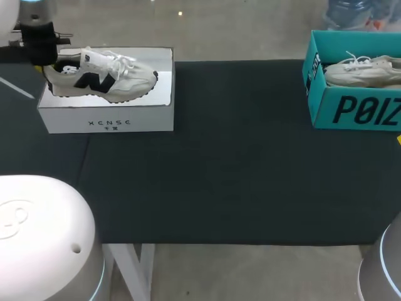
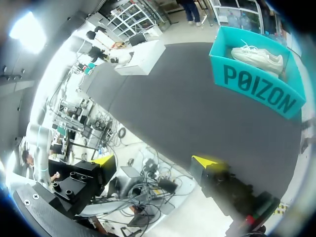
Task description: Take the shoe out of the shoebox, open the shoe tongue, remove and reinsert the insole, then place the shoe into the shoebox
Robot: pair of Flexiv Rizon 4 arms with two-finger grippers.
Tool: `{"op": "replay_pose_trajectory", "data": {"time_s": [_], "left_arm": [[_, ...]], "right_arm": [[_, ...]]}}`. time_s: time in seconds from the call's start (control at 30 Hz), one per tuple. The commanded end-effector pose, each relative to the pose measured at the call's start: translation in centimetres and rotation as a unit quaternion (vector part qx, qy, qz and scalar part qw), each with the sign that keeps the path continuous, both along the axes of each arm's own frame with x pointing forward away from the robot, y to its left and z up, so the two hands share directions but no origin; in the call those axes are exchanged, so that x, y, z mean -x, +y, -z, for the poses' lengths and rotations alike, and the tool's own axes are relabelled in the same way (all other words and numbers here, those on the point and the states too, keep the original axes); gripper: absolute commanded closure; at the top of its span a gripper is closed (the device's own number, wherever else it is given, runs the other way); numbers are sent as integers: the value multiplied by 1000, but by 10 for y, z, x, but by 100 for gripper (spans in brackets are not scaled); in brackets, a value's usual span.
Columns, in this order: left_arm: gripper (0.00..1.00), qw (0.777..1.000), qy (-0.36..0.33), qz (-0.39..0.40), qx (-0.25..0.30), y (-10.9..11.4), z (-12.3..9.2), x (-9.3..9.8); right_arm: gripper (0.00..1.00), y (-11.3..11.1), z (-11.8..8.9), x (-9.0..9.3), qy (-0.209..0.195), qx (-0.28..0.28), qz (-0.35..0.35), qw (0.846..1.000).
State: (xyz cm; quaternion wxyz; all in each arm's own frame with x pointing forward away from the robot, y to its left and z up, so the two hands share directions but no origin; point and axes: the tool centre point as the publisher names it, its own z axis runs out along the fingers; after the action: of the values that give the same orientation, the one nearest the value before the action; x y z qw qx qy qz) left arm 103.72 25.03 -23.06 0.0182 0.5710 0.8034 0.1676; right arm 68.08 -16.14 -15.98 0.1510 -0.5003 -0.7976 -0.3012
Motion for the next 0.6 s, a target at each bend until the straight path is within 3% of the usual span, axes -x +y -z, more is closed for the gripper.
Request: {"op": "replay_pose_trajectory", "data": {"time_s": [0.03, 0.6], "left_arm": [[100, 1000, 14, -5, -3, -1, 12, -19], [100, 1000, 26, 4, 1, -8, 37, -46]], "right_arm": [[0, 0, 0, 0, 1, 1, 0, 1000], [0, 0, 0, 0, 1, 1, 0, 1000]]}}
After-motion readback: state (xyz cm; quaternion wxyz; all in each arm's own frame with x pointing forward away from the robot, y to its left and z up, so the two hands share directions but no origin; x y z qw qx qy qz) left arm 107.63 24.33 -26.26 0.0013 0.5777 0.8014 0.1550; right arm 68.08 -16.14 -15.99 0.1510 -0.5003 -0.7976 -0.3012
